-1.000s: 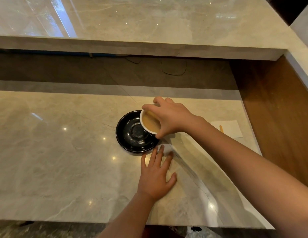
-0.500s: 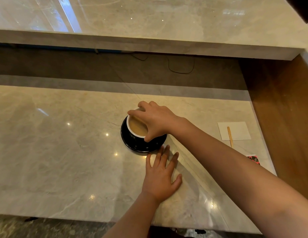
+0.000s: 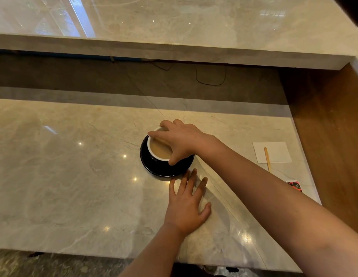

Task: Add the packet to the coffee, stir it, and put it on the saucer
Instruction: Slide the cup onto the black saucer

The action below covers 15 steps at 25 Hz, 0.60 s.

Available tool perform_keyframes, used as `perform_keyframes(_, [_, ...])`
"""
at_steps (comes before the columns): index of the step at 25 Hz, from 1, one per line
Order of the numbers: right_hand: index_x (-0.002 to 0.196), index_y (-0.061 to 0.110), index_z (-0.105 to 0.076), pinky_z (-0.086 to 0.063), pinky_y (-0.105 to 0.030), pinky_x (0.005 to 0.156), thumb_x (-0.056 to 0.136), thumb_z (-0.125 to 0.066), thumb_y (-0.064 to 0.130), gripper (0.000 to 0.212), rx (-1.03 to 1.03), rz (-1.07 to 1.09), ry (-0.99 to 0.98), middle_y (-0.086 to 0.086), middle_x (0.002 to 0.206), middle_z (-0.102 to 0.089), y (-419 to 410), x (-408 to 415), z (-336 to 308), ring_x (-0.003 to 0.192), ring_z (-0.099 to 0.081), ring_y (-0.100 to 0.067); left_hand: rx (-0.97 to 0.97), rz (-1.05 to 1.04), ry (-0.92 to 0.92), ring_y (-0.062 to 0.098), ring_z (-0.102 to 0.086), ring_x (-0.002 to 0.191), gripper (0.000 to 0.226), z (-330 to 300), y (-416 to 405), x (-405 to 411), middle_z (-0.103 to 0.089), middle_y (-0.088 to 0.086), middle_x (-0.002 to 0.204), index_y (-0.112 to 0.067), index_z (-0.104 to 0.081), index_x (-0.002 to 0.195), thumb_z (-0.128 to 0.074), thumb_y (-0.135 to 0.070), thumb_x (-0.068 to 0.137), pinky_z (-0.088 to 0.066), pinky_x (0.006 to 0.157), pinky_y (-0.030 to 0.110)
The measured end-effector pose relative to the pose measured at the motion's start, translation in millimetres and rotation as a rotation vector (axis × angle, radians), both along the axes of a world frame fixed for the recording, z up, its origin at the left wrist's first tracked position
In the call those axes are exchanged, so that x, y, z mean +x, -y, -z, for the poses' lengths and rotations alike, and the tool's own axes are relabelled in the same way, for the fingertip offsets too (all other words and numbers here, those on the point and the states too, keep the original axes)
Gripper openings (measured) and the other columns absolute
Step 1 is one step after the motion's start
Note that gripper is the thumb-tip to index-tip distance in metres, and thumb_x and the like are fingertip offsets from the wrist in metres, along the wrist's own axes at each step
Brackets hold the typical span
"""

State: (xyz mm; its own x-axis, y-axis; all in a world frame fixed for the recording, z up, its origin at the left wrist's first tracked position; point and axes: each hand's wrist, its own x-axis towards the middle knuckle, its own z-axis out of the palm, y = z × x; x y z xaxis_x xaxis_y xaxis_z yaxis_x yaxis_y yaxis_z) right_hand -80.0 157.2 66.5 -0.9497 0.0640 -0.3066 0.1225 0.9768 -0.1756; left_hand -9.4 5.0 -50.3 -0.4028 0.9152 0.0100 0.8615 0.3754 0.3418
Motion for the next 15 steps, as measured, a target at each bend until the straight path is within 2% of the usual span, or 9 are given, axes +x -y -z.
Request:
perform_keyframes(11, [0.140,0.036,-0.016,-0.043,-0.041,0.081,0.063,-0.075,0.041,0.097,-0.020,0.006,-0.016,-0.006,0.148,-0.024,0.9,6.3,2.5,0.125,-0.030,-0.032,-0.023,0.002,-0.012,0.021,-0.004,0.141,0.064,0.8,0.4,-0.8,-0.019,0.009,0.154,-0.029,-0.026,0.144,-0.039,-0.055,0.087,-0.004,0.106,0.054])
perform_keyframes(15, [0.142,0.034,-0.015,-0.039,-0.046,0.094,0.064,-0.075,0.044,0.099,-0.051,0.014,0.008,-0.008,0.152,-0.017,1.4,9.3,-2.9,0.132,-0.024,-0.032,-0.006,0.009,-0.009,0.020,-0.004,0.141,0.064,-0.4,-0.7,0.6,-0.019,0.008,0.154,-0.029,-0.027,0.144,-0.040,-0.054,0.087,-0.005,0.106,0.054])
